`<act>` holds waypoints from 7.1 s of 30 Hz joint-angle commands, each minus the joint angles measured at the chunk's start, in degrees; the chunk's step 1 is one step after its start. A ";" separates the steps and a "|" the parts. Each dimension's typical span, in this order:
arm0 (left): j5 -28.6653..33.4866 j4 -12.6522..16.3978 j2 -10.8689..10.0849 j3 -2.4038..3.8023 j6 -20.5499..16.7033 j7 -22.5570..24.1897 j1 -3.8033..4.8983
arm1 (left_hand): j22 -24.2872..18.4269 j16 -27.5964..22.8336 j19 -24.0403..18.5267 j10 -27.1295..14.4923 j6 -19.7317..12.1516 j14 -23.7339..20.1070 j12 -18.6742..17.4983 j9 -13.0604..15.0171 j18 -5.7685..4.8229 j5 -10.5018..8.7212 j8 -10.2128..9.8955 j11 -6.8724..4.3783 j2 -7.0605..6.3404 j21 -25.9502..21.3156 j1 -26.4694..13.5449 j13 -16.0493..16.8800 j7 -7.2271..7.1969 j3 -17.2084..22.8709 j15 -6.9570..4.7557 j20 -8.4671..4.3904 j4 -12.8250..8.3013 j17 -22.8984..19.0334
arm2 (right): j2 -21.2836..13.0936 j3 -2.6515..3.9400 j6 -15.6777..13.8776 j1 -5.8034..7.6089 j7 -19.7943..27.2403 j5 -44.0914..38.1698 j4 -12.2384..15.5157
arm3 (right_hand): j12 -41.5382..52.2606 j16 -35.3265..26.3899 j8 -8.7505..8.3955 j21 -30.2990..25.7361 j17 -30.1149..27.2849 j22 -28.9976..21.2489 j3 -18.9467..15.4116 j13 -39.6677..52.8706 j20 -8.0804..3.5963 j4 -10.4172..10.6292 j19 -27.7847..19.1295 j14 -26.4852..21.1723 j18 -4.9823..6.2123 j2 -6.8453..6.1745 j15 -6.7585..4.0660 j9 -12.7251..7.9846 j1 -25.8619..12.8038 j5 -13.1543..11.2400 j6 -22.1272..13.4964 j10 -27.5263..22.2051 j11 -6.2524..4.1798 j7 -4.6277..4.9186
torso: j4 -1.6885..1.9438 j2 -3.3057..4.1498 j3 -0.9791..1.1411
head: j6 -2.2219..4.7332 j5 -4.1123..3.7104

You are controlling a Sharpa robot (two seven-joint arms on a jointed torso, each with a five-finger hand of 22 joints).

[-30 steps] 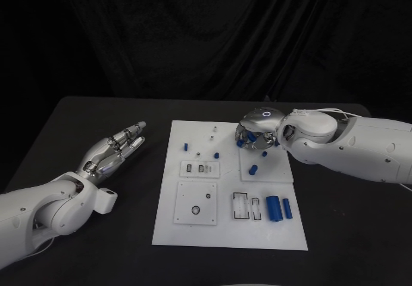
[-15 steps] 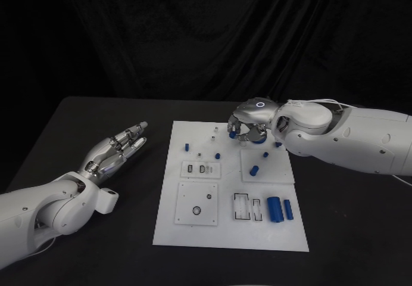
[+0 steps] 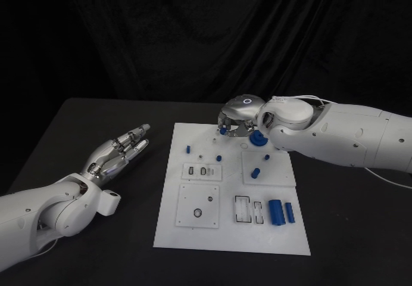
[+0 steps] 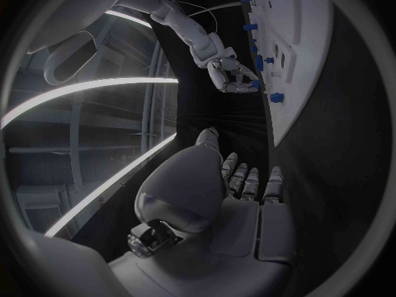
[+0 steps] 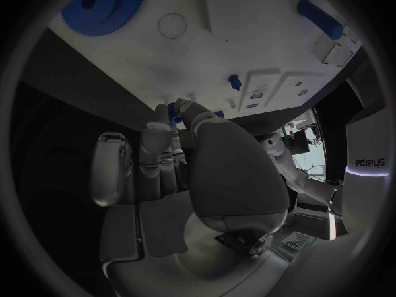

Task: Assemble the parts on the task board

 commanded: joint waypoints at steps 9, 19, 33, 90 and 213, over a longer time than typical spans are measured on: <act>-0.14 0.10 0.30 0.05 0.55 11.17 0.12 | 0.09 -0.21 0.17 0.08 0.56 -0.13 -0.28 0.03 1.07 0.22 -0.07 -0.08 -0.16 -0.14 0.75 -0.05 1.17 0.40 0.23 0.42 -0.09 -0.05 | 2.65 0.19 0.78 0.13 -1.48 1.21 -3.93 | -0.77 0.32 4.78 0.49 0.35 0.33 0.00 -0.11 0.28 -0.21 0.44 0.22 -1.12 0.56 0.48 10.31 -0.34 0.55 1.83 0.13 0.22 -1.28 | -0.08 0.03 -0.02 | 0.07 0.03; -0.14 -0.22 0.75 0.05 0.83 11.06 0.12 | 0.08 -0.21 0.17 0.08 0.76 -0.13 -0.28 0.05 1.07 0.24 -0.04 -0.08 -0.15 -0.14 0.79 -0.05 1.31 0.42 0.23 0.43 -0.08 -0.05 | 4.06 0.20 1.10 0.10 -1.16 1.39 -5.79 | -1.46 0.10 4.48 0.32 0.15 0.21 0.16 -0.17 0.60 -0.26 0.21 -0.06 -1.07 0.70 0.81 10.96 -0.52 0.13 1.07 -0.17 0.54 -0.91 | -0.05 -0.01 -0.02 | -0.02 -0.24; -0.14 -0.80 1.15 0.05 0.95 11.07 0.12 | 0.09 -0.21 0.17 0.07 0.80 -0.13 -0.28 0.06 1.07 0.27 -0.03 -0.07 -0.15 -0.14 0.81 -0.05 1.37 0.44 0.23 0.44 -0.08 -0.05 | 4.88 0.19 1.90 0.00 -0.81 1.41 -6.44 | -1.94 0.03 4.22 0.24 0.14 0.20 0.24 -0.18 0.73 -0.32 0.09 -0.23 -1.03 0.83 0.89 11.41 -0.62 -0.63 0.59 -0.42 0.69 -0.75 | -0.04 0.02 -0.01 | -0.19 -0.58; -0.14 -1.42 1.36 0.05 1.43 10.77 0.11 | 0.10 -0.21 0.19 -0.09 0.61 -0.13 -0.36 0.02 1.07 0.49 -0.08 0.06 -0.14 -0.12 1.10 -0.08 1.70 0.60 0.33 0.55 -0.13 -0.05 | 4.08 0.35 -1.99 -0.81 -2.01 4.05 -5.82 | -5.97 -8.36 -8.25 -11.39 -11.08 -10.83 -4.21 1.47 4.43 -0.76 -10.66 -12.58 1.91 0.38 4.60 -0.57 -1.56 -10.11 -32.75 -24.76 6.10 -0.15 | -0.11 -0.02 -0.10 | -0.55 -0.13; -0.14 -2.36 1.75 0.04 2.72 9.85 0.02 | 0.11 -0.21 0.22 -0.06 0.07 -0.13 -0.32 -0.02 1.07 1.32 -0.15 0.88 -0.12 -0.10 2.16 -0.06 1.92 1.30 0.95 0.94 -0.75 -0.05 | -14.76 -0.64 2.36 -3.30 -8.62 6.09 6.51 | 78.06 28.75 2.35 8.46 49.24 14.80 -6.15 81.92 -0.68 -0.97 7.33 7.78 -4.21 2.65 -0.93 9.51 -4.66 3.37 -1.41 19.77 -2.90 -2.59 | -0.08 0.01 -0.07 | -1.60 -0.09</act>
